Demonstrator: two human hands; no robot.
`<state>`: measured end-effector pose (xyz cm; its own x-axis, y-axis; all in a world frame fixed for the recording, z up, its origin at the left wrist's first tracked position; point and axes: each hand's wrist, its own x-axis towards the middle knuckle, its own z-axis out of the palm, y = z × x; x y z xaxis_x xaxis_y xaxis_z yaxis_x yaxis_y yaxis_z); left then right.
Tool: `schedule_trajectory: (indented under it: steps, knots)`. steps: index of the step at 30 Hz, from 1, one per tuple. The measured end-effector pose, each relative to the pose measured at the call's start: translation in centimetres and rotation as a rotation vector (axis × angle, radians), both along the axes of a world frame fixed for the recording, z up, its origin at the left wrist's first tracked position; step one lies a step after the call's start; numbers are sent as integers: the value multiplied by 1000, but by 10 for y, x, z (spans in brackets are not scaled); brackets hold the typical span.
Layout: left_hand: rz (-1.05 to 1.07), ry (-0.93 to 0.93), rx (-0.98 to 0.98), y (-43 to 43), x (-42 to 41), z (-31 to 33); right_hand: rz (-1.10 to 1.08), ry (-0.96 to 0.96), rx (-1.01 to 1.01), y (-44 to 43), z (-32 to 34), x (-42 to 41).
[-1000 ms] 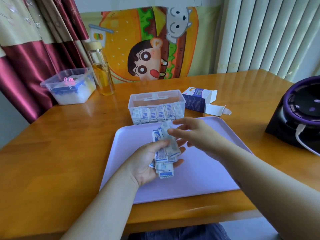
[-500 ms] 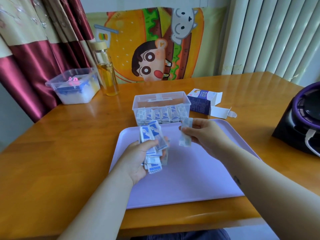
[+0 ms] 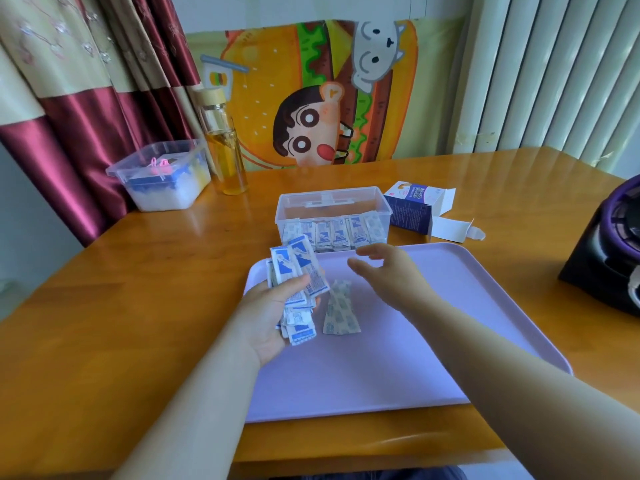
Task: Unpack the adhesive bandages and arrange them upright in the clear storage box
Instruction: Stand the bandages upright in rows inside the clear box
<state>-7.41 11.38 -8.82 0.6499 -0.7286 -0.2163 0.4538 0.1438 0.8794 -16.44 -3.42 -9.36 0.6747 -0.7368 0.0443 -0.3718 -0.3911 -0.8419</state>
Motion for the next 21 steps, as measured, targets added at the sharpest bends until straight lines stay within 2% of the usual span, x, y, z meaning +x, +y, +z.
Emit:
schedule_trajectory:
  steps: [3,5,8,12,17,21]
  knots:
    - [-143,-29,85,-2,-12,-1,159,-128,250,5,11,-6]
    - [-205,-17,84,-9,-21,-3,215,-151,266,5,10,-8]
    - [-179,114,51,-18,-32,-1,143,-191,287,-3,8,-15]
    - [-184,292,34,-31,-41,2,102,-196,429,-21,1,-31]
    - [-185,163,55,-45,-50,-2,109,-251,527,-32,3,-51]
    - [-181,1,168,-54,-56,-7,142,-293,669,-37,4,-59]
